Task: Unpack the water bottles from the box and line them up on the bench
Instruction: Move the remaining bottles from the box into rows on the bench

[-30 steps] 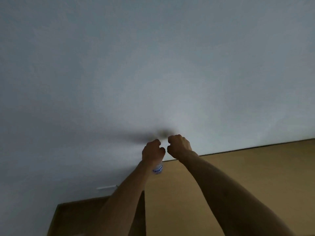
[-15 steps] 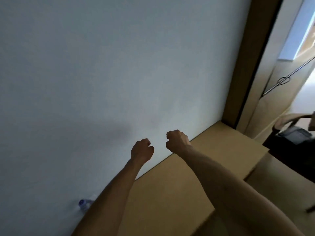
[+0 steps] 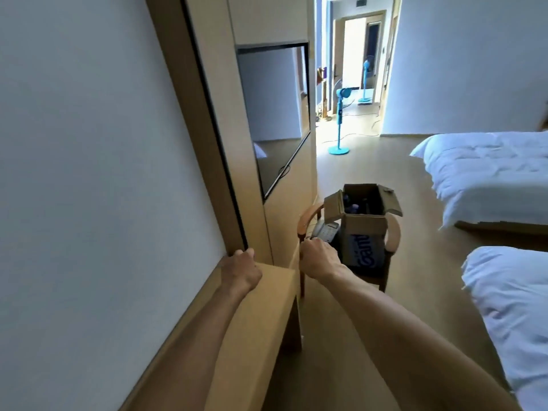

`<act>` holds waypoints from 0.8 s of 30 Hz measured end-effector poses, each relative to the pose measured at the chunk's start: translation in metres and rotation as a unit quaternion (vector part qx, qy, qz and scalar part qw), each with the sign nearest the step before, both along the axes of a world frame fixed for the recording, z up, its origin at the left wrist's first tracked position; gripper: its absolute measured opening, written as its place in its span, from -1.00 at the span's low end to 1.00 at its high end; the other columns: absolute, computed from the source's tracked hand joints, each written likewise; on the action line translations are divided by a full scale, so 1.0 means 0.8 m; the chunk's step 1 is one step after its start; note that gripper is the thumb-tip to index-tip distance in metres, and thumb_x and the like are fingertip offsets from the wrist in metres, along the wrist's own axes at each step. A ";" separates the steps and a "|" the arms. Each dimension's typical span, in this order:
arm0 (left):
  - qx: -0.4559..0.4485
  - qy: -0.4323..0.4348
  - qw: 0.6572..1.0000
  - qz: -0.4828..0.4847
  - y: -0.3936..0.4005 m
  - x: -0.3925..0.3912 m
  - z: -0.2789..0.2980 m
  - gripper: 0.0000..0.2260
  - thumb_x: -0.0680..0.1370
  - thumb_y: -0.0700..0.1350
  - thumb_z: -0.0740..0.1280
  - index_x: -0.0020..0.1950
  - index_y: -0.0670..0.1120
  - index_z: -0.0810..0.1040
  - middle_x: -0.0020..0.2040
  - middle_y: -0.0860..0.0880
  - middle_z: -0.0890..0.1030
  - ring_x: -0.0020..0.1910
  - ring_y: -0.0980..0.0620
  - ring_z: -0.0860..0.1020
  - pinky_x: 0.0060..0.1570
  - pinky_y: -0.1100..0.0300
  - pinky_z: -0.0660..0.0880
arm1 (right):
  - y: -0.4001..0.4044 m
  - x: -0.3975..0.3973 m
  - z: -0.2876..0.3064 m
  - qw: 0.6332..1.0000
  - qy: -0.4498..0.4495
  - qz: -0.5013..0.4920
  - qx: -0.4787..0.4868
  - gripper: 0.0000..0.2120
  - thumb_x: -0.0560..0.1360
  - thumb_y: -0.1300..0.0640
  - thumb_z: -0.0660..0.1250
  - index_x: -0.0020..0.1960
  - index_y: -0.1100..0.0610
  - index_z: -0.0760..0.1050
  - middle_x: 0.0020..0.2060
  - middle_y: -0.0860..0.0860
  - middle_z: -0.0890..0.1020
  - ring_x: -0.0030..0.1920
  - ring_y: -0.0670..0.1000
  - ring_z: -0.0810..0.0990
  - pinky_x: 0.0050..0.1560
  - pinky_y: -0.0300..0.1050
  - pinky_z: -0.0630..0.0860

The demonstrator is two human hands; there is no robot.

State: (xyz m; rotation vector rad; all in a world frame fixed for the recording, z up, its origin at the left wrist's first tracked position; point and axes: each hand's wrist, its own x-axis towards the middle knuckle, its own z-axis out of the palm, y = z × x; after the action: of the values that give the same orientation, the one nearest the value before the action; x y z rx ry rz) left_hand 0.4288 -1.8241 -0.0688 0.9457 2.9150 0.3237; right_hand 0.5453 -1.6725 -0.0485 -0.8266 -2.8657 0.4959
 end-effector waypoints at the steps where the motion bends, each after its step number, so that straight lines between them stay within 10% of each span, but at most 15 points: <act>1: -0.012 0.006 1.000 -0.021 0.030 0.005 0.002 -0.70 0.59 -0.05 0.17 0.30 -0.05 0.45 0.19 -0.10 0.52 0.08 -0.09 0.52 -0.02 0.07 0.49 | 0.029 0.016 0.003 1.000 0.001 -0.025 0.000 -0.86 0.49 0.18 0.31 0.01 0.11 0.59 -0.09 0.06 0.60 -0.05 0.09 0.60 -0.01 0.03 0.58; 11: -0.035 0.022 0.994 -0.104 0.266 0.001 -0.043 -0.56 0.60 0.08 0.19 0.47 0.02 0.34 0.41 -0.19 0.37 0.37 -0.18 0.37 0.33 -0.11 0.30 | 0.241 0.112 -0.016 0.970 -0.039 -0.238 -0.033 -0.66 0.45 0.07 0.36 0.22 0.03 0.45 0.05 0.09 0.50 0.08 0.13 0.54 0.10 0.09 0.55; 24: -0.034 0.029 0.991 -0.129 0.504 -0.155 -0.078 -0.53 0.52 0.00 0.32 0.42 0.04 0.34 0.29 -0.20 0.43 0.21 -0.18 0.50 0.21 -0.06 0.49 | 0.443 -0.056 -0.048 0.964 -0.037 -0.253 -0.071 -0.57 0.48 0.03 0.37 0.32 0.03 0.39 0.23 0.12 0.43 0.23 0.15 0.45 0.20 0.10 0.49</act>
State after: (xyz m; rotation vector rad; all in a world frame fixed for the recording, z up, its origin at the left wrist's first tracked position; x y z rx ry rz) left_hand 0.3050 -1.4208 -0.1313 1.3226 2.7857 0.1830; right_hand 0.5004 -1.3178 -0.0867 -1.5668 -2.5480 0.6112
